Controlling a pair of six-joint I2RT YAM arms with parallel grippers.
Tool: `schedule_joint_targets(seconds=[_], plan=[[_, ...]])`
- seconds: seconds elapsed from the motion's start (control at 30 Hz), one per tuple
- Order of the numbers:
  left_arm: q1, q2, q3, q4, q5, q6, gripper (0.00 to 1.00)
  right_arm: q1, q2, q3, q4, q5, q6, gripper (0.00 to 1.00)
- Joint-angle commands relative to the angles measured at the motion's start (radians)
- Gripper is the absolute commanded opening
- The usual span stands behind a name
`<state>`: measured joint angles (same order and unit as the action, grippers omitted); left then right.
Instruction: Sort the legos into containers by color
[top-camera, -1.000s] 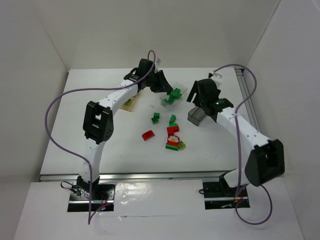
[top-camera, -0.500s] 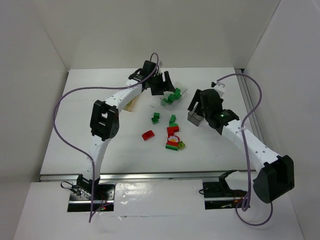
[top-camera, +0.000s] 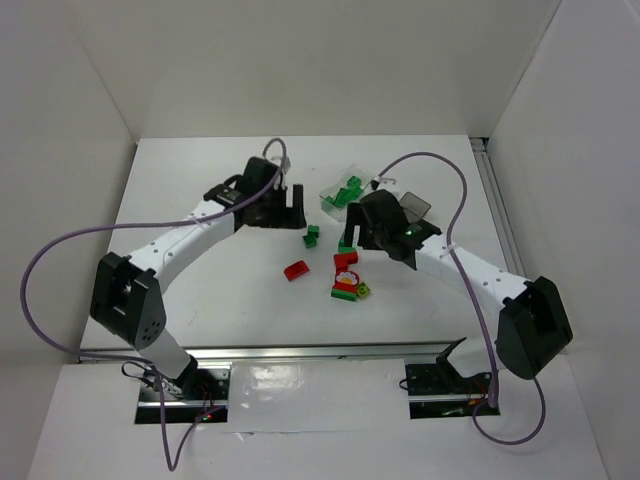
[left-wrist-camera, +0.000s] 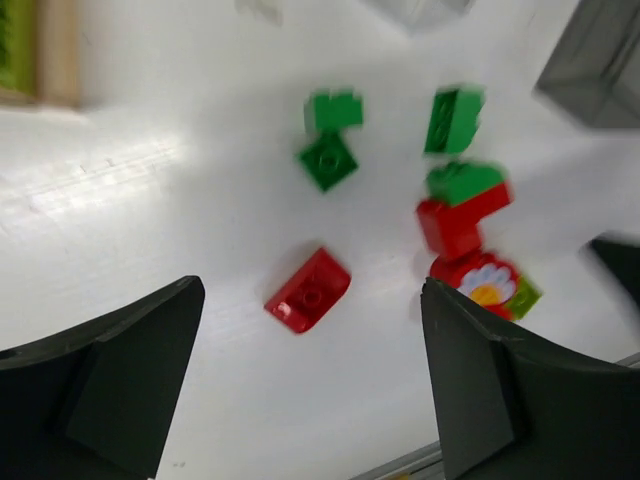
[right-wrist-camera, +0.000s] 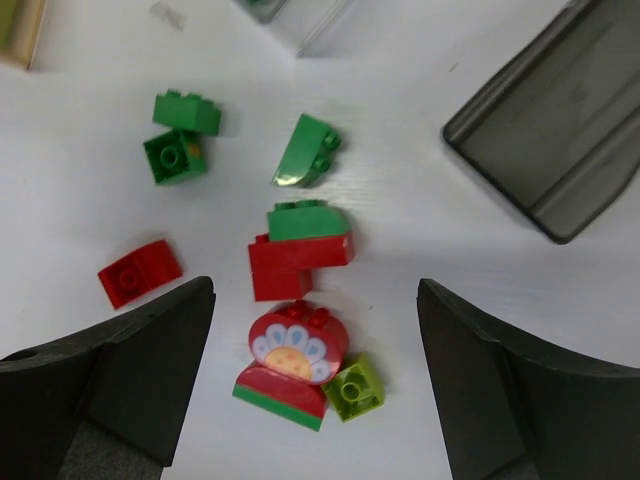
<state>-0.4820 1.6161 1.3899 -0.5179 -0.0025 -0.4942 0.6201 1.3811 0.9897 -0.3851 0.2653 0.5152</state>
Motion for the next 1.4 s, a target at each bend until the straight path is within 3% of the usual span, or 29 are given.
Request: schedule_joint_targets(seconds=[0.0,0.13,0.2,0.37,0.6,0.67,0.73,0.8,0.83,0.9,1.0,1.13,1.27,1.37], plan=[[-0.067,0.030,-0.133,0.002,-0.013,0.103,0.98,-0.065,-0.059,0.010,0.005,0.005,-0.012,0.89],[-0.153,0.086,-0.172,0.022,-0.102,0.112,0.99,-0.106,-0.079,0.010,-0.018,-0.006,-0.012,0.89],[-0.182,0.113,-0.172,0.022,-0.123,0.125,0.95,-0.118,-0.090,0.010,-0.027,-0.006,-0.021,0.89],[-0.191,0.178,-0.193,0.033,-0.218,0.148,0.90,-0.140,-0.099,0.020,-0.037,-0.006,-0.030,0.89],[-0.191,0.267,-0.170,0.078,-0.195,0.174,0.83,-0.174,-0.099,0.020,-0.046,-0.026,-0.030,0.89],[-0.191,0.277,-0.161,0.078,-0.195,0.174,0.77,-0.183,-0.119,0.020,-0.046,-0.026,-0.030,0.89],[-0.191,0.277,-0.152,0.088,-0.195,0.174,0.61,-0.183,-0.119,0.010,-0.055,-0.026,-0.030,0.89],[-0.191,0.263,-0.141,0.076,-0.186,0.161,0.40,-0.192,-0.128,0.010,-0.064,-0.015,-0.030,0.89],[-0.191,0.254,-0.141,0.067,-0.173,0.161,0.22,-0.203,-0.128,0.010,-0.073,-0.015,-0.030,0.89],[-0.191,0.226,-0.100,0.041,-0.145,0.152,0.09,-0.215,-0.148,0.020,-0.084,0.006,-0.021,0.89],[-0.191,0.188,-0.049,0.016,-0.052,0.143,0.00,-0.224,-0.174,0.041,-0.136,0.067,0.003,0.89],[-0.204,0.166,0.050,0.056,0.163,0.088,0.00,-0.244,-0.257,0.043,-0.176,0.189,0.058,0.89],[-0.231,0.269,0.234,0.096,0.245,0.040,0.00,-0.263,-0.350,0.032,-0.187,0.273,0.112,0.89],[-0.270,0.395,0.414,0.096,0.222,-0.004,0.00,-0.263,-0.407,0.032,-0.207,0.325,0.135,0.89]])
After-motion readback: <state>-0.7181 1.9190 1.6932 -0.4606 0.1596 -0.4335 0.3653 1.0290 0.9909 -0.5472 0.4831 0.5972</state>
